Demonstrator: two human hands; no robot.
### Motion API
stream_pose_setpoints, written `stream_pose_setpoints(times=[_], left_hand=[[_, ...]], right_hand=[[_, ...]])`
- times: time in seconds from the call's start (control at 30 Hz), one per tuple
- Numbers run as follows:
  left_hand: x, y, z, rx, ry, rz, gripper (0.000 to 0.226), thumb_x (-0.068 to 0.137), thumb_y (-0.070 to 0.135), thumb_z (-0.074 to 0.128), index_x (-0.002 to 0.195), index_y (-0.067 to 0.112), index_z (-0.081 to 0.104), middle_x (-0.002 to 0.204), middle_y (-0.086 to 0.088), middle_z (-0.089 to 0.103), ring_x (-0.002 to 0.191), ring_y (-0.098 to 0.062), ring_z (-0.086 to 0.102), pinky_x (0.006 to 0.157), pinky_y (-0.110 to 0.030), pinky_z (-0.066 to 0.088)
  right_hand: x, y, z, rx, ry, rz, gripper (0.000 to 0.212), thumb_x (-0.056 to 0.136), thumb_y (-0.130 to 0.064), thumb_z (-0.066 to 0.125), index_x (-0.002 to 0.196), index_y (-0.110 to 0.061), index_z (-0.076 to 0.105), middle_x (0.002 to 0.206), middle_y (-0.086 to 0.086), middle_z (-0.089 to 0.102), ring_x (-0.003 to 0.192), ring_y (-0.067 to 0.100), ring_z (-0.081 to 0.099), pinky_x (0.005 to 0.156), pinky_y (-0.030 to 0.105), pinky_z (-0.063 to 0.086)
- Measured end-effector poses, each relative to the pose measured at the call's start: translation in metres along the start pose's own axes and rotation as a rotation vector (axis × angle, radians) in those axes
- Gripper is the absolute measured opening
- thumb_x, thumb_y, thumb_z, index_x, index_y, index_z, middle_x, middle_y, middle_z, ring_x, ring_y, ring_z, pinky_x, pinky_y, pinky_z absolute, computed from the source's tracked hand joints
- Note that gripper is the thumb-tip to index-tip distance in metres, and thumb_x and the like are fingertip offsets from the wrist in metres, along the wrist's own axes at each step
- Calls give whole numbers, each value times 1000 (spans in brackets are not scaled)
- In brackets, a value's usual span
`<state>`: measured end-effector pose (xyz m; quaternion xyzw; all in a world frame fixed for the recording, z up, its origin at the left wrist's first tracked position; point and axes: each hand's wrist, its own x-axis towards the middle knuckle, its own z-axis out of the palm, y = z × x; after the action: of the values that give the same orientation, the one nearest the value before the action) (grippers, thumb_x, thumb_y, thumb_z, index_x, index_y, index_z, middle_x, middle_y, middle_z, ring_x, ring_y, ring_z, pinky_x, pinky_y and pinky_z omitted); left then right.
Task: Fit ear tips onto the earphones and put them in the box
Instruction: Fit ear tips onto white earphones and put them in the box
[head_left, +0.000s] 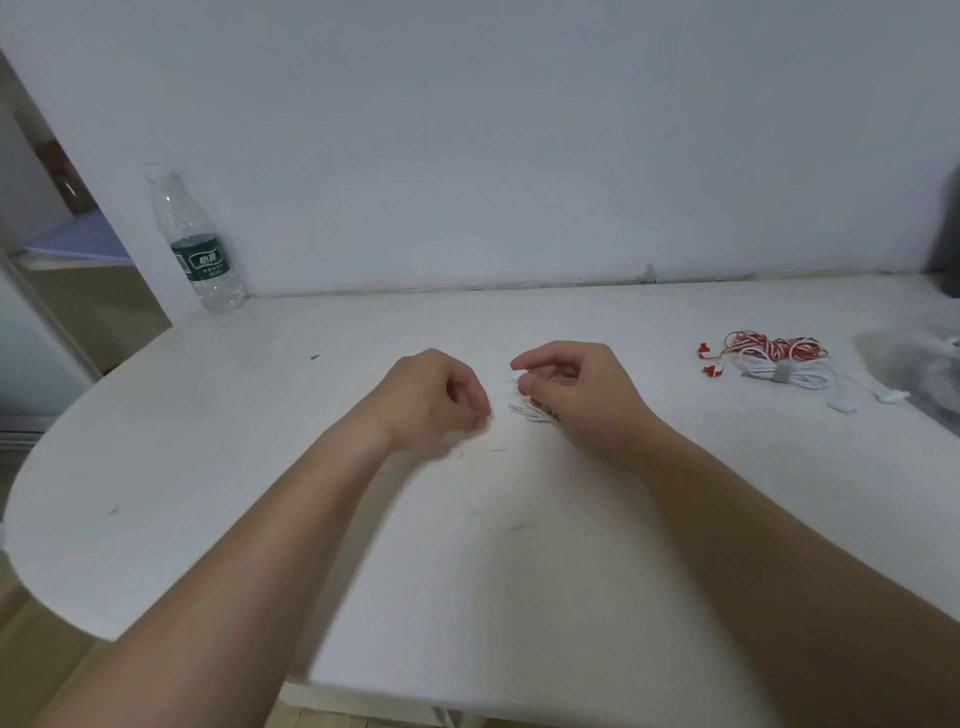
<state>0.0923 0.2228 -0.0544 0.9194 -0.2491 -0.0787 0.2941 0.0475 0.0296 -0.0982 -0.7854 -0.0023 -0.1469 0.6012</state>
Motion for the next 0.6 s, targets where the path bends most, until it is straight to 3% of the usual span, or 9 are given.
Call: stream_pose_setpoints(times=[0.1,0.17,0.27,0.43,0.6], left_hand=[[6,1,-6,-104,78,12,10,81,16,77,78,25,76,79,3,73,70,-9,64,71,-27,53],[12,3,-3,-272,162,1,8,81,10,76,80,18,76,77,-3,74,72,-16,69,76,-34,58],[20,10,8,-559,244,-36,9,80,1,77,88,5,74,79,-14,75,82,-27,75,85,-38,61],[24,11,27,-736,343,-41,22,77,2,81,96,9,72,89,-4,78,84,-14,74,80,-21,58],[19,11,30,-803,323,-8,21,78,0,79,96,9,72,90,-2,78,86,-13,74,77,-16,54]], right_hand=[[-3,0,1,39,40,1,13,88,-10,71,95,-21,75,75,1,71,69,15,66,79,35,56],[-3,-1,0,105,98,14,13,87,-6,72,94,-17,74,81,14,73,73,23,70,78,36,58],[-3,-3,-3,198,147,31,11,87,-6,73,95,-13,73,80,17,73,70,21,68,76,36,58],[-3,-4,-6,270,166,39,10,88,-7,73,96,-12,75,81,12,73,67,15,66,70,28,56],[-1,-6,-5,275,144,25,9,86,-9,76,95,-12,76,83,10,74,68,17,67,74,34,57]])
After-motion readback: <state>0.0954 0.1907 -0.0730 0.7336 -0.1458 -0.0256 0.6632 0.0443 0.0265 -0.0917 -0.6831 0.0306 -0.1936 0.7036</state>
